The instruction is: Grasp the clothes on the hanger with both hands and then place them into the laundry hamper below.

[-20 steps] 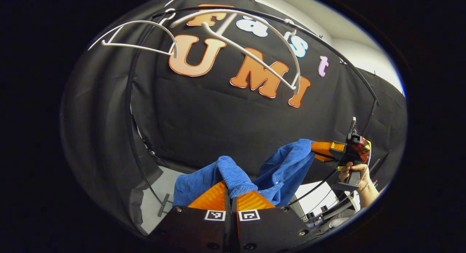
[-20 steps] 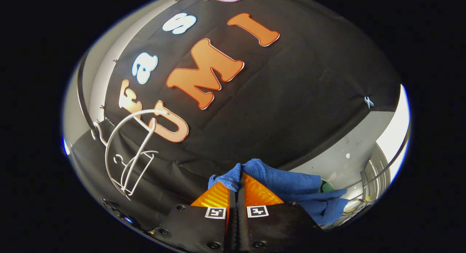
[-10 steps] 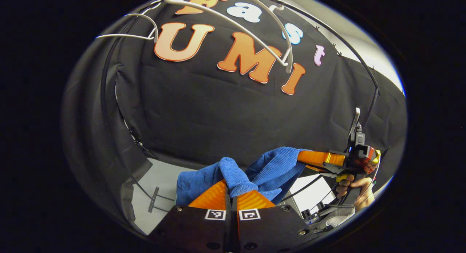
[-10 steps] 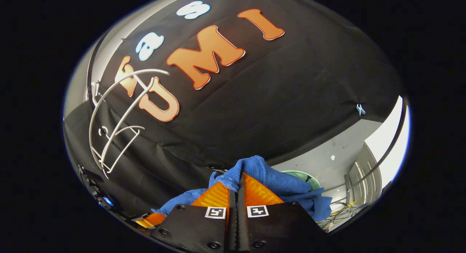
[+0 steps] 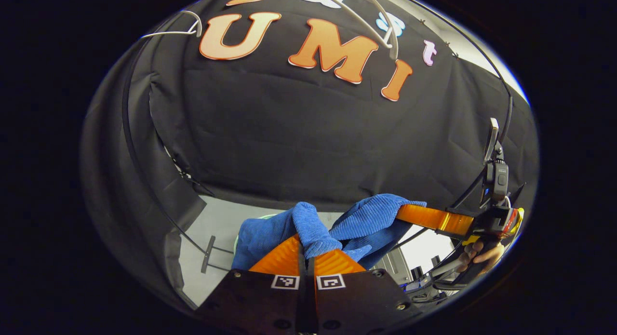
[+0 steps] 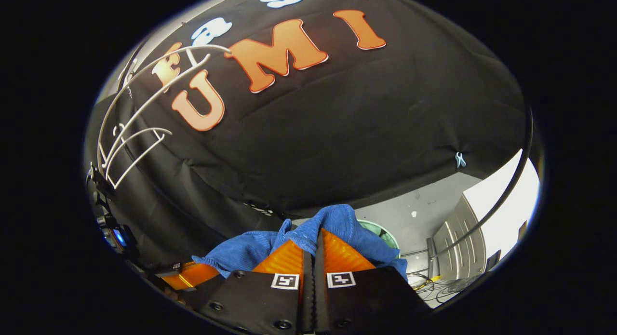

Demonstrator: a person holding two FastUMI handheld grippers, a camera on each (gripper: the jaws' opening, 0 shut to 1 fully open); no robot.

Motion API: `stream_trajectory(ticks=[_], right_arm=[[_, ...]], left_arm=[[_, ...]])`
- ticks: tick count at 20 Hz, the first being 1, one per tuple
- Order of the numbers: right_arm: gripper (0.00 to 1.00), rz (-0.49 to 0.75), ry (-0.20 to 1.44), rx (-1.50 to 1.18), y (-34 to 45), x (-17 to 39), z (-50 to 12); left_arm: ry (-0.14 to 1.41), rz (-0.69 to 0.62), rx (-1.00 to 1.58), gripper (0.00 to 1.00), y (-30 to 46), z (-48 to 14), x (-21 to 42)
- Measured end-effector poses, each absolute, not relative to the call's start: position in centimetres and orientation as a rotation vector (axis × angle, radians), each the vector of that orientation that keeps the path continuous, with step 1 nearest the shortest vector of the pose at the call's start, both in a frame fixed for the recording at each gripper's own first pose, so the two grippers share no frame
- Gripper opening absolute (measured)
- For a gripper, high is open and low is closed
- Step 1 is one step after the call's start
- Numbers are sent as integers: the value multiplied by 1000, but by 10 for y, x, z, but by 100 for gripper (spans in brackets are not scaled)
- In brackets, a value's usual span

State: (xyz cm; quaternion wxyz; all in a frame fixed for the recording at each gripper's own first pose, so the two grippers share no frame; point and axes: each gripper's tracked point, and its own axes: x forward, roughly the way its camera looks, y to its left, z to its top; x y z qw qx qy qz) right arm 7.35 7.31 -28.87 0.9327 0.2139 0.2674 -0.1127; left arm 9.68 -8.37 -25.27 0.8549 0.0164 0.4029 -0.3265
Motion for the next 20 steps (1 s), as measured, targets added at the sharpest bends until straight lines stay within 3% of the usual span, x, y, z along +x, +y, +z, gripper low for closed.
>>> stream_trajectory(ticks=[14,15,16,18,20], right_arm=[[8,-306,829,294,67,51,-392],[3,-311,845,292,65,51,-398],[11,-315,861,292,64,48,-403],[11,-312,877,312,67,47,-409],[23,-319,877,324,67,50,-410]], left_arm=[[1143,-576,130,1,-67,-349,81],[1159,-562,141,0,-66,-353,80],[1173,-543,147,1,-63,-357,79],[1197,-522,153,2,-57,-362,74],[1212,-491,169,5,-48,-363,71]])
